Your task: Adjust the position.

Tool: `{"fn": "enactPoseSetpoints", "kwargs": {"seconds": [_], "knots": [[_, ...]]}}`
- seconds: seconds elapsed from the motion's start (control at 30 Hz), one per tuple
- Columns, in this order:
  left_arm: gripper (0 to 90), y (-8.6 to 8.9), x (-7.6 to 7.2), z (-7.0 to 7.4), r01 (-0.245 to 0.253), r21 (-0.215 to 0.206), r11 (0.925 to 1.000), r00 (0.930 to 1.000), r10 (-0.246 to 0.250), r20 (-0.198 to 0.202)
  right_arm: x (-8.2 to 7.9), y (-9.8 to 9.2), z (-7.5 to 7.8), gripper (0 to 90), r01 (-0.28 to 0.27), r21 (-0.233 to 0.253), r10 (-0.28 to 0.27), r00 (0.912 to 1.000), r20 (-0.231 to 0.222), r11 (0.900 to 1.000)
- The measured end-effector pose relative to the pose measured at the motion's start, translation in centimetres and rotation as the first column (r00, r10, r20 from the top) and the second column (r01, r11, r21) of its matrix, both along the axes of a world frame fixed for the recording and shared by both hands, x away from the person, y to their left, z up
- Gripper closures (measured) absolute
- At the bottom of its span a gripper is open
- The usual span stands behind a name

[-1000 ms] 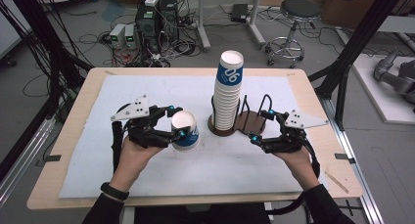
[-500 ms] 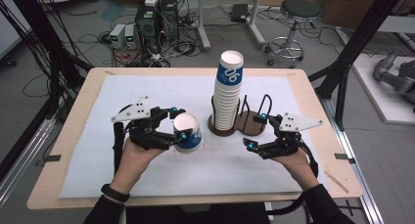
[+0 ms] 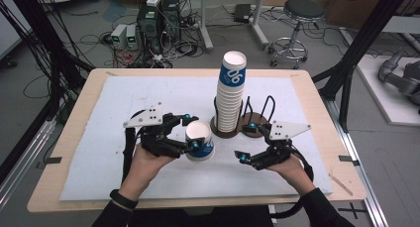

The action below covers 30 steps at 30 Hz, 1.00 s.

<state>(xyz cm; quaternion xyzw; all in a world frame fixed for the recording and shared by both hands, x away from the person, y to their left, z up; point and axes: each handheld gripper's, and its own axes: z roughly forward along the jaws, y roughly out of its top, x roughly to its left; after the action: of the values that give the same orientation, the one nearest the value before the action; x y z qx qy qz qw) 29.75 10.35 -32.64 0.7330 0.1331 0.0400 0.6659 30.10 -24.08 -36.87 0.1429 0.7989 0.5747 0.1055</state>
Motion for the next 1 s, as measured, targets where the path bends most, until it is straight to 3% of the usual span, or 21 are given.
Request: {"fn": "enactPoseSetpoints", "kwargs": {"seconds": [0.47, 1.0], "knots": [[30.6, -1.9, -0.1, -1.2, 0.04, 0.019, 0.999, 0.9992, -0.039, -0.007, -0.6, 2.2, -0.9, 14.4, -0.101, -0.016, 0.1, 0.9942, -0.04, 0.995], [30.7, -3.8, -0.6, -1.7, 0.076, 0.008, 0.9971, 0.9971, -0.076, 0.006, -1.0, 4.3, -1.7, 14.4, -0.154, -0.024, 0.152, 0.9849, -0.083, 0.988]]}}
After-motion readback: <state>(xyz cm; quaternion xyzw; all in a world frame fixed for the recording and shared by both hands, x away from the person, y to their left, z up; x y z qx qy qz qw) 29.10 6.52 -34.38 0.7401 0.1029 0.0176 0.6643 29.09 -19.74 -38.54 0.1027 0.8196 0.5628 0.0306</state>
